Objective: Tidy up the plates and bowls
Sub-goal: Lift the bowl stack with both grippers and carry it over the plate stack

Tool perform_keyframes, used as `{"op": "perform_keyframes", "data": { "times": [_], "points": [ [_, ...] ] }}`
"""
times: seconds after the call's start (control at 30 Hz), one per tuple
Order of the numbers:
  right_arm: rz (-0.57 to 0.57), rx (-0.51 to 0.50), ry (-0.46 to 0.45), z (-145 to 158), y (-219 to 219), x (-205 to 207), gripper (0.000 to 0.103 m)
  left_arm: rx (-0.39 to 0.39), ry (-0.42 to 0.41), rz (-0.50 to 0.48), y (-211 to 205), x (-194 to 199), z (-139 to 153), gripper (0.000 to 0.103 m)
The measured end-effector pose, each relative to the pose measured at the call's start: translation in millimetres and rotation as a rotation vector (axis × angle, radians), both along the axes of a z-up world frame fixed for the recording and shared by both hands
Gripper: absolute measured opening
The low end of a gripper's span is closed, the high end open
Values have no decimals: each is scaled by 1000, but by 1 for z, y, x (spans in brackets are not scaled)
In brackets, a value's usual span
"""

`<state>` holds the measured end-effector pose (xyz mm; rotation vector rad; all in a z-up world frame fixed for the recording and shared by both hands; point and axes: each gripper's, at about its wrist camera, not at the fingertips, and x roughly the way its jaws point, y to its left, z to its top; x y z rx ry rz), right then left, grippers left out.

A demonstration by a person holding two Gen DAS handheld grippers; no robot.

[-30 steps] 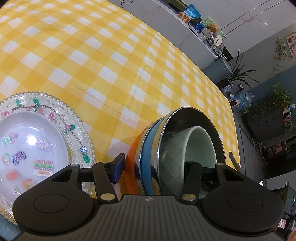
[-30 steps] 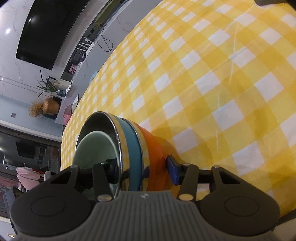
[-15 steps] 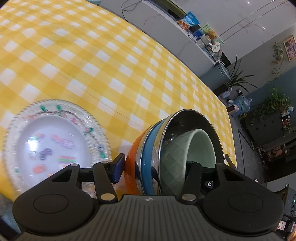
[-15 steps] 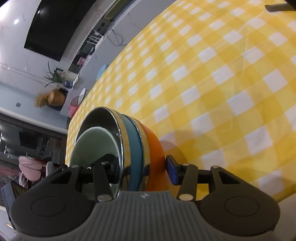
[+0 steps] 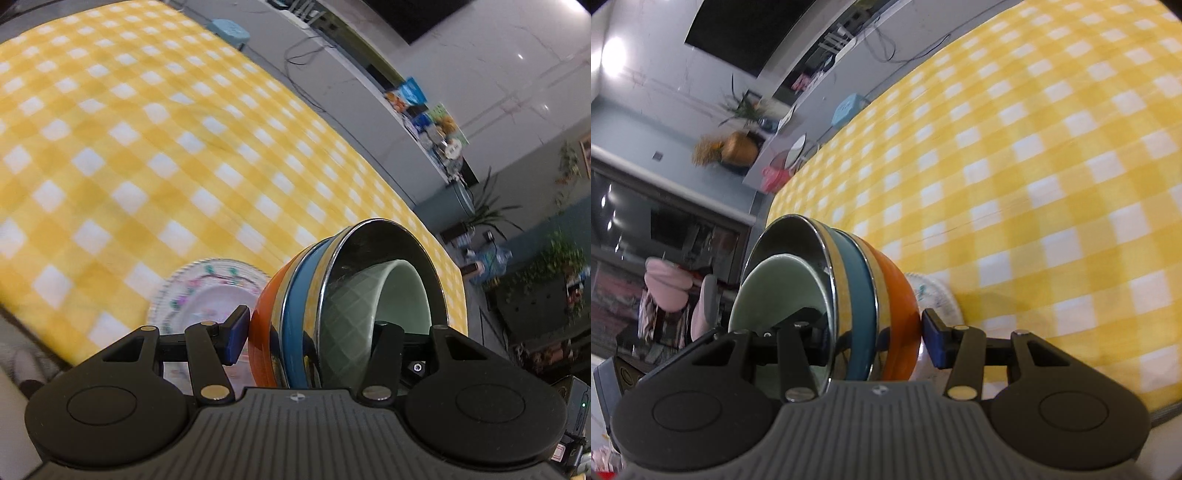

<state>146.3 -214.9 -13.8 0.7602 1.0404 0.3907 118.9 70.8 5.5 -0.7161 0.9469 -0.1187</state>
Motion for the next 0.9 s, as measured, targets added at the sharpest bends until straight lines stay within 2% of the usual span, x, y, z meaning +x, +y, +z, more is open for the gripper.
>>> {"op": "perform_keyframes", "data": {
  "times": [0.2,0.47,0.9],
  "points": [
    [45,-11,35,-12,26,6,47,-18,45,42,26,0,-15,59],
    [58,-45,70,-24,39,16,47,-49,101,52,37,5,-35,59],
    [53,-83,70,-35,37,23,46,-35,107,28,32,10,-44,57]
  ]
}}
